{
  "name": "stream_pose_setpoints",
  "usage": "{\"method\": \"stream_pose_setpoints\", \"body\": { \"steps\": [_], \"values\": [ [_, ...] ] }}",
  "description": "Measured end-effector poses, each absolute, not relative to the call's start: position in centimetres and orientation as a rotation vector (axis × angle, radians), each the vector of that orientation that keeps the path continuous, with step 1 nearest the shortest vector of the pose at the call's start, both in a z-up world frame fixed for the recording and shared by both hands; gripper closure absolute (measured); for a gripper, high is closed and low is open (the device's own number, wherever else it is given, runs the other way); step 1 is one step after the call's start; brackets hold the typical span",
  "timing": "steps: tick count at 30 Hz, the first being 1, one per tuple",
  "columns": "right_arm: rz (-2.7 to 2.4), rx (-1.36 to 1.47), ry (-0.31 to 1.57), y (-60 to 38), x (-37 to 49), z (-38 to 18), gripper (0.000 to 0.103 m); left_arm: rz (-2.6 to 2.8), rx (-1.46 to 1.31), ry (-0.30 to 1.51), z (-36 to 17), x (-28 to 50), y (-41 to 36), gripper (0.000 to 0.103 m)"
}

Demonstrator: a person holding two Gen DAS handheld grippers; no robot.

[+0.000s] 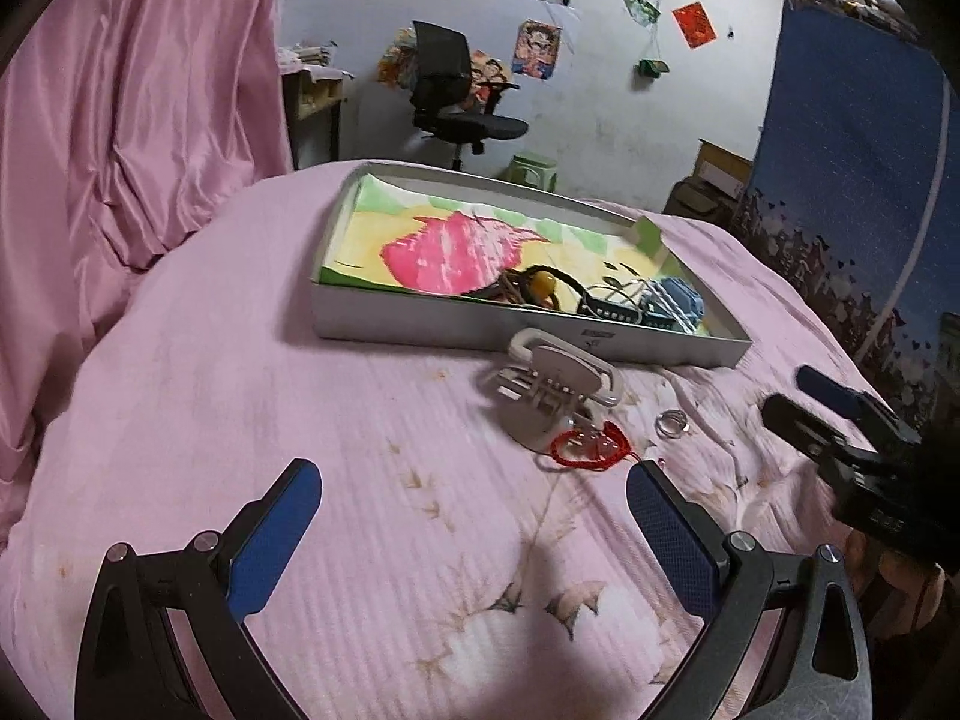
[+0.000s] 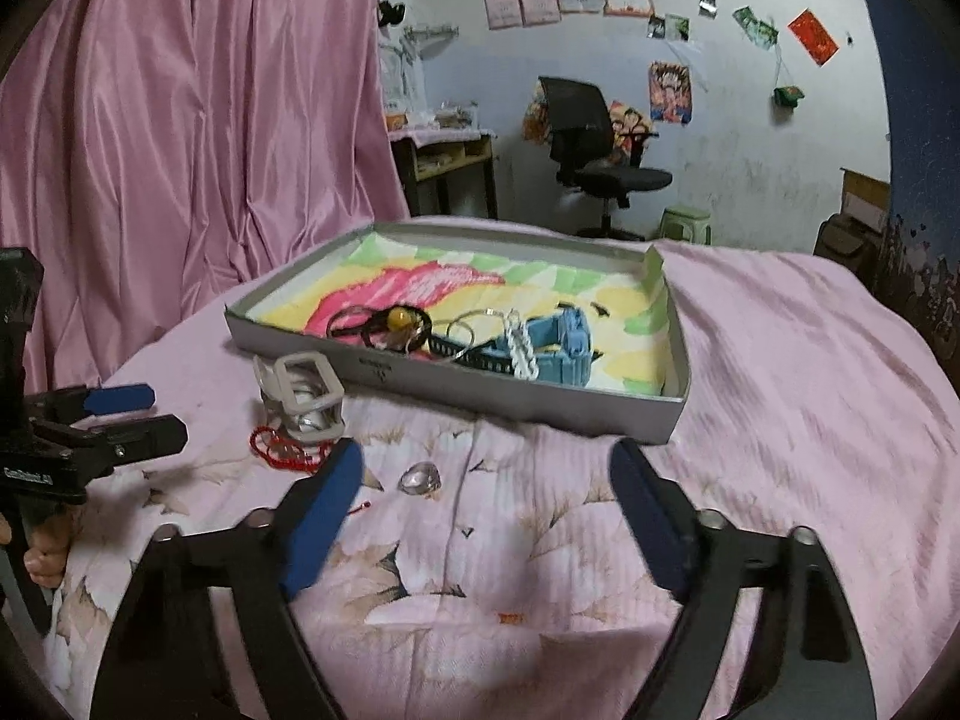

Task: Organize jewelry
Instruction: 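Withdraw both tools from the tray toward the remaining jewelry on the bed, then grasp the silver ring with the right tool while the left tool grasps the red beaded cord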

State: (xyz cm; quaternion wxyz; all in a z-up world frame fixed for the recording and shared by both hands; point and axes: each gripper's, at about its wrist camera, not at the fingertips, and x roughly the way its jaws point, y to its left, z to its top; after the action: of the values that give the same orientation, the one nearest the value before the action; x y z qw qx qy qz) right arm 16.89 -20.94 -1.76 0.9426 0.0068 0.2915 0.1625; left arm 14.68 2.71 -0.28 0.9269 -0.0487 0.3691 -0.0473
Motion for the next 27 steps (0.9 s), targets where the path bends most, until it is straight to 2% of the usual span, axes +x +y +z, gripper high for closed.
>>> {"method": "stream_pose_setpoints", "body": {
  "steps": [1,3,7,9,11,16,21,27],
  "values": [
    [0.342,0.007,0.608,-20.7,17.1,-2.0,0.029,-0.107,-0.100,0.760,-0.3,14.8,2.6,0.002],
    [0.362,-0.009,0.625,-20.3,17.2,-2.3,0.038,-0.131,-0.105,0.771,-0.4,15.0,2.5,0.007],
    [0.396,-0.031,0.661,-19.5,17.7,-2.9,0.053,-0.183,-0.134,0.807,-0.9,15.7,2.4,0.024],
    [0.411,-0.033,0.681,-19.3,18.1,-3.3,0.064,-0.206,-0.150,0.815,-1.1,16.0,2.4,0.031],
    [0.419,-0.031,0.693,-19.2,18.3,-3.6,0.068,-0.251,-0.177,0.828,-1.2,16.3,2.3,0.045],
    [0.437,-0.024,0.711,-18.9,19.0,-4.0,0.071,-0.309,-0.203,0.866,-1.7,17.4,1.7,0.055],
    [0.456,-0.023,0.736,-18.3,19.8,-4.6,0.071,-0.327,-0.234,0.894,-2.2,18.6,1.3,0.056],
    [0.472,-0.034,0.760,-17.4,20.4,-5.1,0.071,-0.333,-0.241,0.917,-2.9,19.2,1.1,0.070]
  ]
}}
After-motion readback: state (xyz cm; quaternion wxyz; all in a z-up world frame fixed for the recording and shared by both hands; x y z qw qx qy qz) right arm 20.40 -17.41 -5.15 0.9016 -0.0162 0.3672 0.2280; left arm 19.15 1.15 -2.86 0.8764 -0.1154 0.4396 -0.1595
